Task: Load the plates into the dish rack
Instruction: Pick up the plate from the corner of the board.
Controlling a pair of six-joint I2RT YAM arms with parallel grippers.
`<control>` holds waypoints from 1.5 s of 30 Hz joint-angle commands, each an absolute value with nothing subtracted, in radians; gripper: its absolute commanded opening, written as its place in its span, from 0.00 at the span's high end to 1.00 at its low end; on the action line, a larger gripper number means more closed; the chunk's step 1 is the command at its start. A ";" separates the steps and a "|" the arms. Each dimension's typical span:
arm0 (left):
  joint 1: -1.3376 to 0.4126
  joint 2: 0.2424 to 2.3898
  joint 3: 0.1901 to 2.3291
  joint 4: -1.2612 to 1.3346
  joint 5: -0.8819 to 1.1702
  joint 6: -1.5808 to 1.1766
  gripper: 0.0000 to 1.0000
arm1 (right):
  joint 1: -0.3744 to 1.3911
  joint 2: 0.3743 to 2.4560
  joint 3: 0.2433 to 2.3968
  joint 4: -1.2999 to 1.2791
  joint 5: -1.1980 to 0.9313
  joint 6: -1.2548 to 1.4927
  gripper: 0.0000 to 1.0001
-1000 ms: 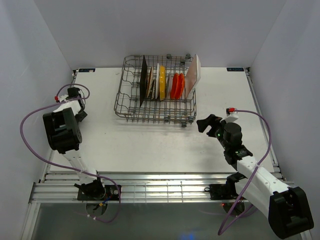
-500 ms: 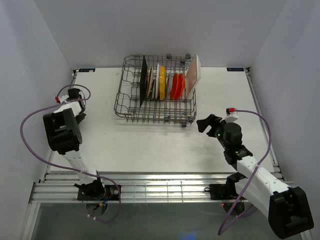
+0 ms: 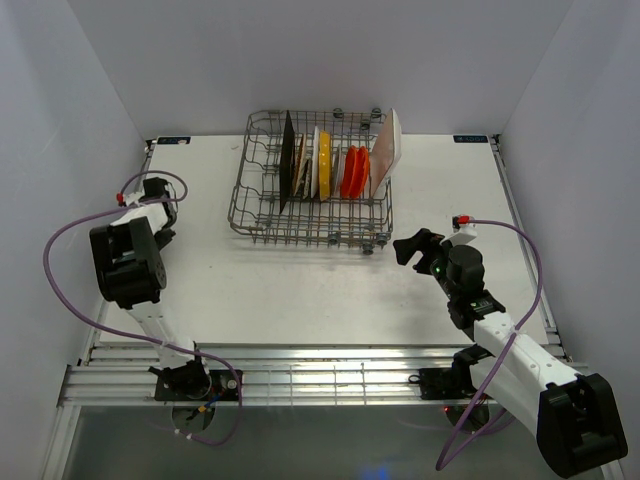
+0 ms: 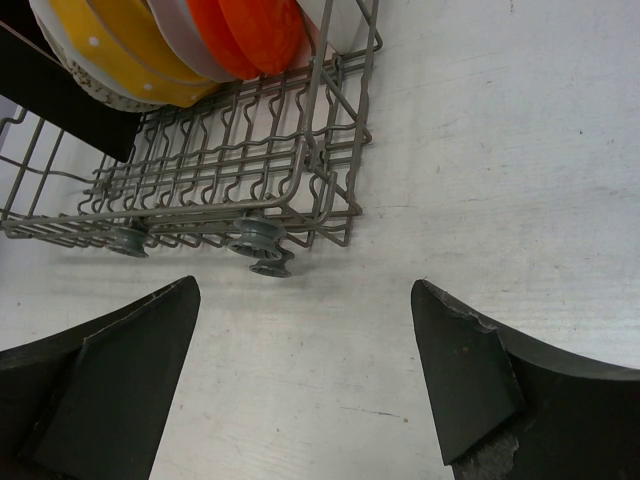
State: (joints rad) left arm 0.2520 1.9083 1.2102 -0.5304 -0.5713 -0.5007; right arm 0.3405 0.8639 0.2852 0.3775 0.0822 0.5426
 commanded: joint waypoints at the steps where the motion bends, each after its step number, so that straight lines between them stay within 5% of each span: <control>1: 0.224 1.876 1.190 -0.563 -0.517 -0.522 1.00 | 0.339 0.864 0.290 0.433 0.086 0.538 0.08; 45: 0.163 1.287 1.016 -0.338 0.050 -0.488 1.00 | 0.339 0.859 0.290 0.433 0.087 0.532 0.08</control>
State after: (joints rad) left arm 0.1532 1.3441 1.0203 -0.4129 -0.0441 -0.5041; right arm 0.3405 0.8665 0.2852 0.3775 0.0822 0.5423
